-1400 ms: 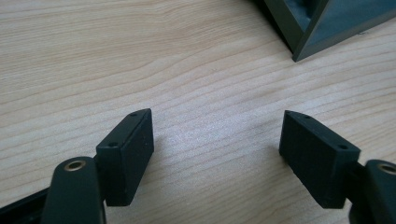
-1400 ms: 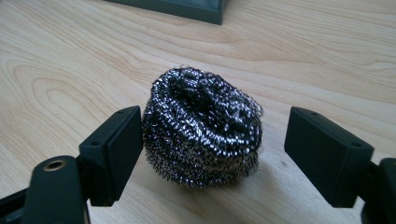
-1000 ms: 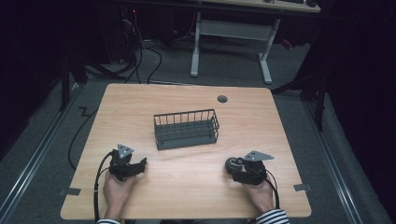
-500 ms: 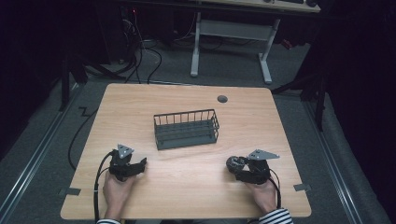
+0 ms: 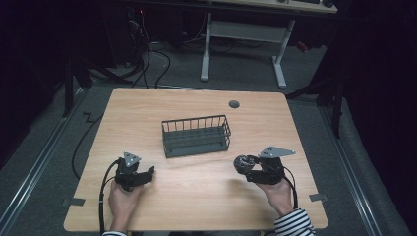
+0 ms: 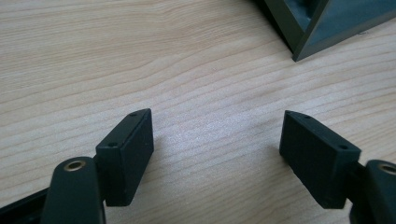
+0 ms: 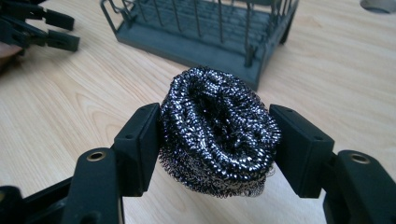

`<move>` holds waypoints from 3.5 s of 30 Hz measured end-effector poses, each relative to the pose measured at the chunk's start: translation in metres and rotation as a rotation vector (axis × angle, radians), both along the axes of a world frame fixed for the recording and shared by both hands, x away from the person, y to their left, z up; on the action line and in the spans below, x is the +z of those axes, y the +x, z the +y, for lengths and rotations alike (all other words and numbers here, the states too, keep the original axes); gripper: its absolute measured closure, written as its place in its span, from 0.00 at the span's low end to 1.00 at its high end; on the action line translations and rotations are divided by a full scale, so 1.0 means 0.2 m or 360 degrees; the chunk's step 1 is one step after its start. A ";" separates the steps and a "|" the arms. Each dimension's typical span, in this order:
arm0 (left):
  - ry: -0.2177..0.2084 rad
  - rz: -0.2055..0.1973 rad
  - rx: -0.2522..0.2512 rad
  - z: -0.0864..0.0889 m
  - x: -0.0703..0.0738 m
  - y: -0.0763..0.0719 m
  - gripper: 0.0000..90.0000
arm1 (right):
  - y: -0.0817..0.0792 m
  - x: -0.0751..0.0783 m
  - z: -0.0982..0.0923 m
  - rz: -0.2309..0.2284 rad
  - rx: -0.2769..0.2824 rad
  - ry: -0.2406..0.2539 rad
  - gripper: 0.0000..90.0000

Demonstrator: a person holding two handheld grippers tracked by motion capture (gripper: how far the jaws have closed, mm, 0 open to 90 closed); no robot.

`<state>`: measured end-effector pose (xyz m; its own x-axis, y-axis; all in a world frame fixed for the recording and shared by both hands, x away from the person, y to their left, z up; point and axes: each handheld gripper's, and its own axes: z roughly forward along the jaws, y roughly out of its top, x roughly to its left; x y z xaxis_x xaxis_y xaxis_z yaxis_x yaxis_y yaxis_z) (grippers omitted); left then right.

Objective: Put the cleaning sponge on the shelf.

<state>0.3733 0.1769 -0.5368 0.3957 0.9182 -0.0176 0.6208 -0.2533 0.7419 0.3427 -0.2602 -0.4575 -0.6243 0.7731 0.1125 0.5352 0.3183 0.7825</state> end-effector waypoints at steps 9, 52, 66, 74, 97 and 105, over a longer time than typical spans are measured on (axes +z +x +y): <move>0.0002 0.0000 0.0001 0.00 0.00 0.00 0.29 | 0.11 0.12 0.04 -0.0012 0.0056 0.0051 0.42; 0.0005 0.0000 0.0003 0.00 0.00 -0.01 0.29 | 0.80 0.12 0.52 0.0218 0.0027 -0.0171 0.40; 0.0005 0.0000 0.0002 0.00 0.00 -0.01 0.29 | 0.81 0.08 0.52 0.0242 0.0019 -0.0246 0.33; 0.0004 0.0000 0.0002 0.00 0.00 -0.01 0.29 | 0.77 0.16 0.45 0.0133 -0.0004 -0.0128 0.33; 0.0001 -0.0001 -0.0002 0.00 0.00 0.00 0.29 | 0.61 0.32 0.19 0.0002 -0.0078 0.0005 0.37; 0.0002 -0.0001 -0.0002 -0.01 0.00 0.00 0.29 | 0.55 0.32 0.10 -0.0024 -0.0107 0.0040 0.37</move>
<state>0.3732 0.1759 -0.5368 0.3971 0.9176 -0.0163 0.6201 -0.2551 0.7419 0.4524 -0.2404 -0.3934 -0.5727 0.8105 0.1230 0.5426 0.2623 0.7979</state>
